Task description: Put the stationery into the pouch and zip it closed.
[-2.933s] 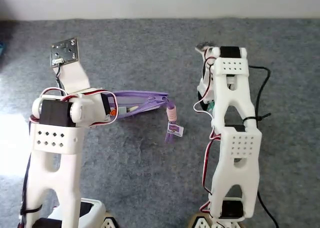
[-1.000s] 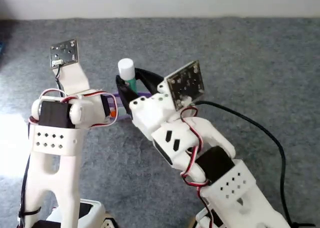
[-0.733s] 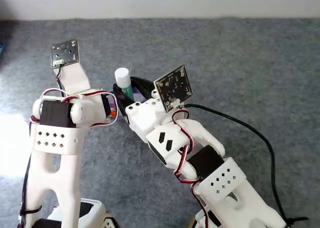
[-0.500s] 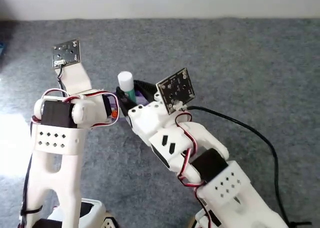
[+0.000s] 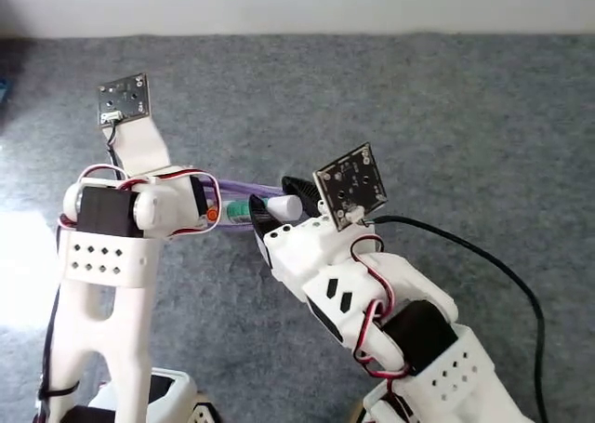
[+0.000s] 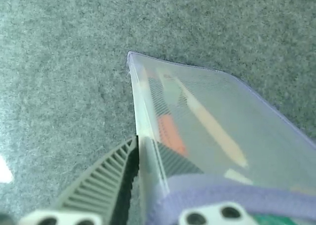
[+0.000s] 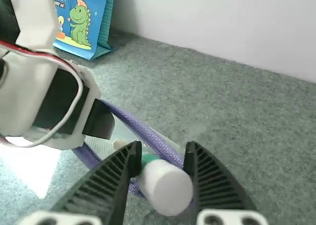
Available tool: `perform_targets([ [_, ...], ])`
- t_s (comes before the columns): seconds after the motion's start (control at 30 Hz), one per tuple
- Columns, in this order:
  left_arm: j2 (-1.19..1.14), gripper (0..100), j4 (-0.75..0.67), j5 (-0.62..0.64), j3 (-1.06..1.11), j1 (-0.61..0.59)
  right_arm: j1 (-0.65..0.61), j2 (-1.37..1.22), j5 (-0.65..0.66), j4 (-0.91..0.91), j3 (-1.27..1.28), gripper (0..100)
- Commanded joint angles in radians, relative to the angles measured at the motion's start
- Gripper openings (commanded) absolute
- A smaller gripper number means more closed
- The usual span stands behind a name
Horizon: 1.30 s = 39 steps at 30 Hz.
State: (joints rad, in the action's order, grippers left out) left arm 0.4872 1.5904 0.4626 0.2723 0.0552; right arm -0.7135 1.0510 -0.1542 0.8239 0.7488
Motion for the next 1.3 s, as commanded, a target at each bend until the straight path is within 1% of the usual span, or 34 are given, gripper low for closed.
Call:
perform_targets([
  [0.0,-0.003,1,-0.023,0.011,-0.001,0.002,-0.001,0.048,-0.009,0.018,-0.023,3.2],
  [0.07,-0.003,1,-0.023,0.011,-0.001,0.002,-0.001,0.059,-0.009,0.016,-0.046,0.5],
  [0.3,-0.003,1,-0.023,0.011,-0.001,0.002,-0.002,-0.039,-0.011,0.008,-0.150,2.0],
  [0.57,-0.003,1,-0.023,0.011,-0.001,0.002,-0.001,-0.223,-0.015,0.022,-0.448,2.0],
  [0.67,-0.003,1,-0.023,0.011,-0.001,0.002,-0.001,-0.285,-0.017,0.068,-0.554,2.1],
  [0.73,-0.003,1,-0.023,0.011,-0.001,0.002,-0.001,-0.317,-0.031,0.108,-0.611,4.3],
  [0.87,-0.003,1,-0.023,0.011,-0.001,0.002,-0.004,-0.378,-0.135,0.217,-0.641,15.1],
  [0.93,-0.003,1,-0.023,0.011,-0.001,0.002,0.001,-0.415,-0.176,0.240,-0.640,17.3],
  [1.0,-0.003,1,-0.023,0.011,-0.001,0.002,0.004,-0.447,-0.184,0.229,-0.640,17.3],
  [1.1,-0.003,1,-0.023,0.011,-0.001,0.002,0.013,-0.483,-0.180,0.143,-0.641,17.2],
  [1.17,-0.003,1,-0.023,0.011,-0.001,0.002,0.031,-0.506,-0.153,0.105,-0.641,16.3],
  [1.27,-0.003,1,-0.023,0.011,0.001,-0.003,0.038,-0.544,-0.140,0.064,-0.641,9.1],
])
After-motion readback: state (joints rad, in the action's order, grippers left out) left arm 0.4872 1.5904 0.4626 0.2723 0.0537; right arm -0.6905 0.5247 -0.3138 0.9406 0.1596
